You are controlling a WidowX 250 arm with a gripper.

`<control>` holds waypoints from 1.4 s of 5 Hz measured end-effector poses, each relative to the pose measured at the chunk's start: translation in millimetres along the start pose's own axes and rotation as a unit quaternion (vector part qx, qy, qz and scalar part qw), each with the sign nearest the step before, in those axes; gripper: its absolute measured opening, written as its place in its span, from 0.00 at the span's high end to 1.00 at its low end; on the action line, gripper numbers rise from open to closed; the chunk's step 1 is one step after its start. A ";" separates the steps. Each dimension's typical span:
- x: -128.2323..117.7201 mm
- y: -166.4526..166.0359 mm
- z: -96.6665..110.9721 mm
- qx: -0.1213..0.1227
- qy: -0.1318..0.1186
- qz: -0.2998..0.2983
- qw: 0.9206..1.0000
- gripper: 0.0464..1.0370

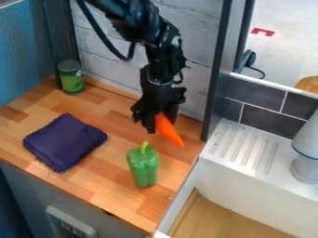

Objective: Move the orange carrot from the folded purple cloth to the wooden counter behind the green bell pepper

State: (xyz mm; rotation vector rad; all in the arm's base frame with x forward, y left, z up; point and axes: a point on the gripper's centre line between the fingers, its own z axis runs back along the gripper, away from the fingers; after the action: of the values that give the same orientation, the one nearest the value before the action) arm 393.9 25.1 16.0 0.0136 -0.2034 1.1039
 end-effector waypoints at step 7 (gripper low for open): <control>15.4 -17.2 -34.1 0.010 -0.025 0.010 1.000 0.06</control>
State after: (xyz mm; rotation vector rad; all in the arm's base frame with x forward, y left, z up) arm 421.2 34.8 -13.3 0.0581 -0.2381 1.1259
